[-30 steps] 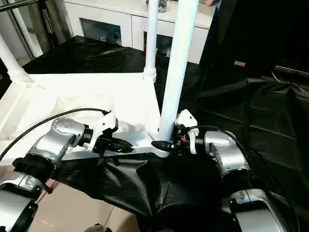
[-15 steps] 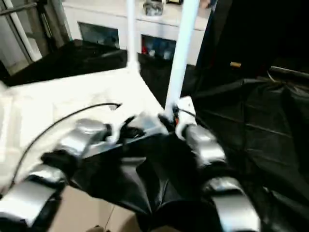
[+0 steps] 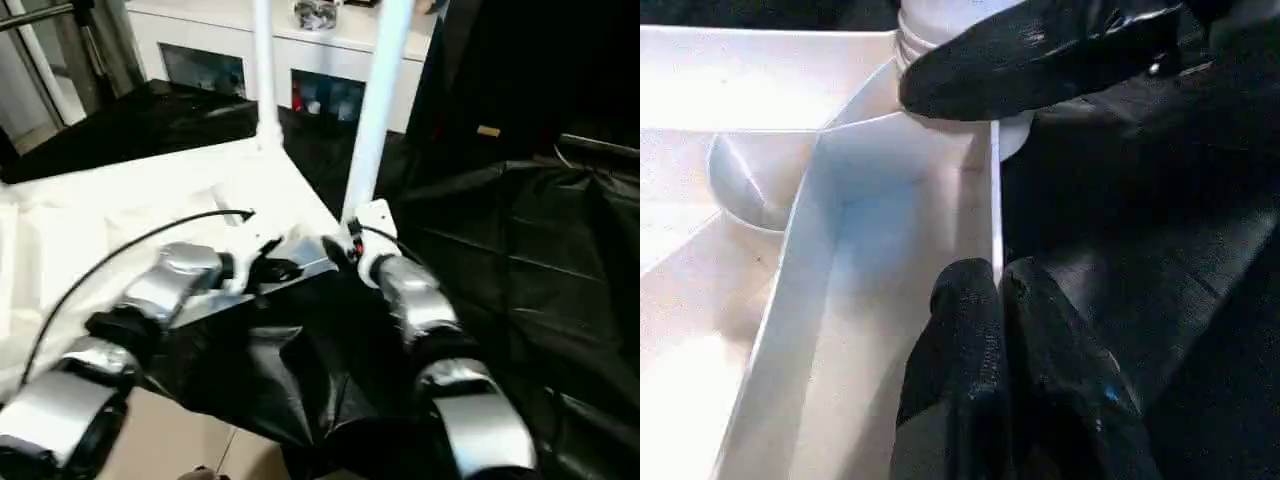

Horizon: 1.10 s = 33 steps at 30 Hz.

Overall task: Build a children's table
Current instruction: Rotate leg to tighten

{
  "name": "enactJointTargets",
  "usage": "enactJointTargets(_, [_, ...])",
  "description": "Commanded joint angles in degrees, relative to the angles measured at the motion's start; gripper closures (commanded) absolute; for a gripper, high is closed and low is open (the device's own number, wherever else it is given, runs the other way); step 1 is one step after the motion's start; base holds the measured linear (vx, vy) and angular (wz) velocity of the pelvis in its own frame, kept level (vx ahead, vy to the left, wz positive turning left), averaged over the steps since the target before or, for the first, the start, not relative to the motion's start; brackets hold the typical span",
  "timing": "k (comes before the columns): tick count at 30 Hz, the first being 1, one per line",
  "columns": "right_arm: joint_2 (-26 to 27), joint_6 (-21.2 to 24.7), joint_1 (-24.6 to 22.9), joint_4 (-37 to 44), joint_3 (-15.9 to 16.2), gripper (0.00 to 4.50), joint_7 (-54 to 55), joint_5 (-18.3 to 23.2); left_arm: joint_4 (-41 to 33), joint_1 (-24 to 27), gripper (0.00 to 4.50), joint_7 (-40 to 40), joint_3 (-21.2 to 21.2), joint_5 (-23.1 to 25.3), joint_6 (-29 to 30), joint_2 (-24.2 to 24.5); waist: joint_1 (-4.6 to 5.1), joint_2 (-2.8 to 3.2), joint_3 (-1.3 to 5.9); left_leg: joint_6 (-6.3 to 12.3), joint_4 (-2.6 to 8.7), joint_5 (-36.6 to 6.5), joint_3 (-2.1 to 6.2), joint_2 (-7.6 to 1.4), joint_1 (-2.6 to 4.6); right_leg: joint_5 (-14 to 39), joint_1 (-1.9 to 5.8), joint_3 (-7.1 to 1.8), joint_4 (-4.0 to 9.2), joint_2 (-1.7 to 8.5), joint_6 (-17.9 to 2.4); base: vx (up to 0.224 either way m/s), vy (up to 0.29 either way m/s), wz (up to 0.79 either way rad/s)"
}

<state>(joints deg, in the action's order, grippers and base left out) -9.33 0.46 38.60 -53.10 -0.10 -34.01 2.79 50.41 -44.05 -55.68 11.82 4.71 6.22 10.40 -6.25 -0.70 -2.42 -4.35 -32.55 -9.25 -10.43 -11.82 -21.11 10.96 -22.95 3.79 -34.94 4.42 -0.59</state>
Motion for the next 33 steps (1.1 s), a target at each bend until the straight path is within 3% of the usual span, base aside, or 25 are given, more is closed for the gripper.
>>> enactJointTargets(1, [-0.7, 0.6, -2.3, 3.9, 4.0, 0.92, -14.9, 2.2, -4.2, 1.6, 4.5, -8.3, 2.1, -2.4, -3.7, 0.6, -0.26, -0.37, 3.46, 3.58, 3.19, -10.7, 0.19, -1.52, 0.3, 3.9, 3.37, -2.38, 3.64, 3.68, -13.1, 0.0, 0.0, 0.0])
enactJointTargets(4, [-1.6, 0.7, -3.1, 5.1, 4.4, 0.92, -18.0, 2.9, -4.9, 2.2, 4.5, -9.9, 2.6, -2.2, -4.3, 1.7, -0.4, -0.32, 3.5, 4.81, 3.02, -9.6, 0.1, -1.66, 0.37, 1.6, 3.19, -2.32, 3.36, 3.7, -14.2, 0.0, 0.0, 0.0])
enactJointTargets(12, [-6.9, 4.1, -8.1, 14.1, 7.8, 0.92, -33.7, 5.5, -8.3, 4.7, 4.5, -17.3, 3.2, -2.7, -4.0, 7.0, -0.67, -0.32, 3.06, 3.41, 3.47, -13.3, 0.16, -1.98, 0.69, 9.0, 2.83, -2.39, 4.03, 3.82, -13.2, 0.0, 0.0, 0.0])
enactJointTargets(13, [-7.6, 5.6, -8.8, 15.4, 8.1, 1.07, -36.2, 6.0, -8.9, 5.1, 4.5, -18.2, 3.0, -3.1, -3.9, 7.5, -0.74, -0.74, 3.12, 3.16, 3.48, -13.4, 0.12, -1.9, 0.67, 10.0, 2.84, -2.4, 4.13, 3.9, -13.1, 0.0, 0.0, 0.0])
enactJointTargets(22, [-8.2, 8.5, -10.1, 18.4, 8.4, 1.73, -38.3, 7.1, -11.8, 6.4, 4.5, -20.4, 3.1, -4.5, -2.4, 8.0, -1.24, -0.56, 3.25, 2.83, 3.35, -11.4, 0.13, -1.9, 0.7, 7.8, 2.77, -2.42, 3.75, 3.87, -13.2, 0.0, 0.0, 0.0])
enactJointTargets(23, [-7.7, 8.7, -10.3, 18.5, 8.3, 1.78, -37.8, 6.9, -11.7, 6.3, 4.5, -19.6, 2.8, -4.6, -2.2, 7.5, -1.22, -0.77, 3.26, 2.89, 3.35, -11.1, 0.13, -1.88, 0.63, 7.5, 2.82, -2.4, 3.69, 3.85, -13.3, 0.0, 0.0, 0.0])
enactJointTargets(29, [-5.0, 7.6, -9.7, 15.6, 6.9, 1.83, -29.4, 5.4, -9.6, 4.6, 4.5, -13.5, 1.1, -4.1, -1.0, 5.2, -1.06, -0.67, 2.98, 1.56, 3.55, -12.8, 0.18, -1.76, 0.77, 12.0, 2.48, -2.48, 4.22, 4.04, -12.2, 0.0, 0.0, 0.0])
enactJointTargets(30, [-2.4, 6.5, -7.5, 10.0, 5.4, 1.83, -17.6, 2.5, -7.3, 2.8, 4.5, -7.9, 0.2, -3.2, -0.2, 3.2, -1.04, -0.75, 3.03, 1.23, 3.6, -13.1, 0.25, -1.76, 0.83, 12.8, 2.52, -2.49, 4.3, 4.14, -12.0, 0.0, 0.0, 0.0])
enactJointTargets(31, [-1.4, 6.2, -6.7, 8.0, 4.6, 1.84, -12.8, 1.8, -6.3, 2.0, 4.5, -5.6, -0.1, -2.8, 0.0, 2.4, -0.6, -0.55, 2.76, -0.01, 3.85, -14.9, 0.36, -1.61, 1.12, 16.2, 2.06, -2.52, 4.67, 4.19, -11.6, 0.0, 0.0, 0.0])
enactJointTargets(33, [0.3, 6.6, -5.6, 5.8, 3.0, 1.84, -7.2, 1.9, -4.7, 0.8, 4.5, -2.1, -0.2, -2.0, 0.5, 1.1, -0.08, -0.73, 2.86, -1.28, 4.0, -16.2, 0.63, -1.52, 1.13, 20.1, 2.38, -2.44, 5.02, 4.33, -10.1, 0.0, 0.0, 0.0])
